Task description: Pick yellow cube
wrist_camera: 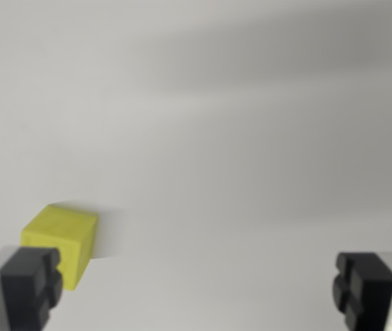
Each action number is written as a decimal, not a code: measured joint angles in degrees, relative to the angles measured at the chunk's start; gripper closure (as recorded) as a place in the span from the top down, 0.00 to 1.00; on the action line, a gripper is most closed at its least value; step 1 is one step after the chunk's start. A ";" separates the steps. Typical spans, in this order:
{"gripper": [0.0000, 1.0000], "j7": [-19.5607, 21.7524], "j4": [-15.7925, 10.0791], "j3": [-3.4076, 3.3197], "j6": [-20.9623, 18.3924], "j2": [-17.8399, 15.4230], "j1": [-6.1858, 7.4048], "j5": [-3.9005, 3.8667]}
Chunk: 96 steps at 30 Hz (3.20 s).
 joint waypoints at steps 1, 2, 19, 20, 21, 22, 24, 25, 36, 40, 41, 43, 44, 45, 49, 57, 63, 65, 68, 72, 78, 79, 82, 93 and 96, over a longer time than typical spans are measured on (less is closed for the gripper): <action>1.00 0.46 -0.44 0.00 0.46 0.01 0.27 0.00; 1.00 0.92 -0.84 0.00 0.90 0.02 0.53 0.01; 1.00 8.72 -6.78 0.00 8.39 1.06 5.09 0.05; 1.00 9.22 -7.09 0.00 8.85 1.17 5.38 0.05; 1.00 9.69 -7.39 0.00 9.30 1.28 5.67 0.05; 1.00 10.20 -7.70 0.01 9.75 1.41 5.97 0.05; 1.00 11.16 -8.27 0.00 10.64 1.69 6.54 0.06; 1.00 11.67 -8.55 0.00 11.10 1.83 6.84 0.06; 1.00 17.21 -11.24 0.00 16.03 3.78 10.17 0.06; 1.00 19.28 -12.05 0.00 17.80 4.66 11.41 0.06; 1.00 19.78 -12.23 0.00 18.24 4.90 11.72 0.06; 1.00 20.83 -12.57 0.00 19.12 5.38 12.35 0.05; 1.00 21.37 -12.73 0.00 19.57 5.63 12.67 0.04; 1.00 21.88 -12.89 0.00 19.99 5.88 12.99 0.04; 1.00 24.01 -13.48 -0.01 21.73 6.96 14.27 0.00; 1.00 28.31 -14.31 -0.02 25.12 9.35 16.87 -0.12; 1.00 31.62 -14.68 -0.04 27.58 11.34 18.86 -0.24; 1.00 32.72 -14.74 -0.04 28.37 12.03 19.52 -0.30; 1.00 34.29 -14.91 -0.07 29.41 12.88 20.42 -0.39; 1.00 35.27 -15.08 -0.07 29.86 13.13 20.77 -0.49; 1.00 35.31 -15.00 -0.06 30.33 13.70 20.77 -0.51; 1.00 35.31 -14.95 -0.06 30.61 14.04 20.77 -0.51; 1.00 35.29 -14.71 -0.05 31.56 15.24 20.77 -0.48; 1.00 35.10 -13.56 -0.04 35.03 19.85 20.83 -0.19; 1.00 35.04 -13.22 -0.04 35.82 20.97 20.86 -0.10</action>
